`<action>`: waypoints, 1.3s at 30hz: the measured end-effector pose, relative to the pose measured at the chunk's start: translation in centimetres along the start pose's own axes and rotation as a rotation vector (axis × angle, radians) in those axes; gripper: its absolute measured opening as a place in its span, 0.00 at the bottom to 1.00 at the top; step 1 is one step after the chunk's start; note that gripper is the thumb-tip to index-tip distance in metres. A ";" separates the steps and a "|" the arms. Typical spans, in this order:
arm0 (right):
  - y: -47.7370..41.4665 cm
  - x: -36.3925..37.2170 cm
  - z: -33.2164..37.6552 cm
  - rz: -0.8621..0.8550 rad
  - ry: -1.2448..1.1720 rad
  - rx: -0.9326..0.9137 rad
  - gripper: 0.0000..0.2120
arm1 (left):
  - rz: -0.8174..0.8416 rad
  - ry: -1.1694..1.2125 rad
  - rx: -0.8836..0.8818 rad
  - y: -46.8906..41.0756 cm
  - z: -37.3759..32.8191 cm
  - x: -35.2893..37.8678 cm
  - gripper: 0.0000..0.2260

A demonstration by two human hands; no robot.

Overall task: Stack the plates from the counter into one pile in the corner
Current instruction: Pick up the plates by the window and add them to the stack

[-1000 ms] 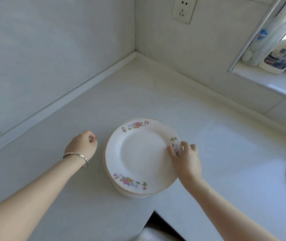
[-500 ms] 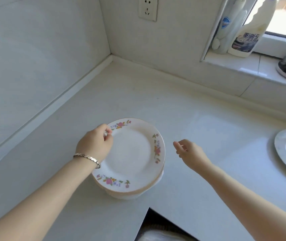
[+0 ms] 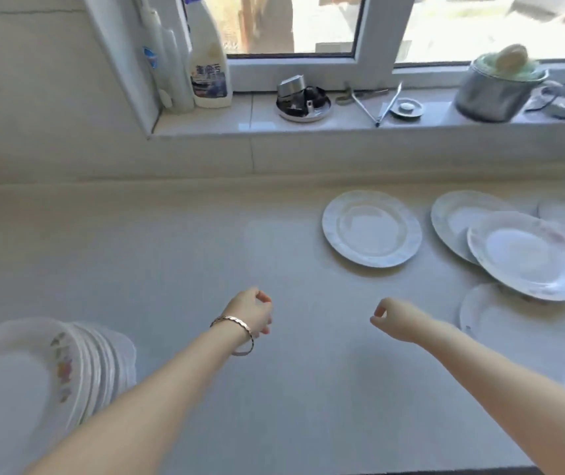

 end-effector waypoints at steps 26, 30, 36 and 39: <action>-9.8 -7.0 -14.5 0.079 -0.309 -0.059 0.14 | -0.314 1.010 -0.213 -12.2 -12.8 14.5 0.13; -8.5 -6.3 -12.3 0.064 -0.289 -0.081 0.14 | -0.308 0.954 -0.216 -9.3 -10.3 11.6 0.05; -6.4 -3.5 -5.4 0.064 -0.256 -0.170 0.10 | -0.318 0.944 -0.091 -3.2 -3.6 3.6 0.10; -4.9 -2.0 0.0 0.066 -0.202 -0.245 0.04 | -0.365 0.963 -0.022 1.1 0.3 -1.7 0.10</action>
Point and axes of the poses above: each hand's wrist, its own y-axis away from the middle knuckle, its own x-axis out of the palm, z = x × y, the point moved 9 cm from there along -y, towards the middle knuckle, and after that the axes turned 7 degrees about z, right-handed, at the moved point
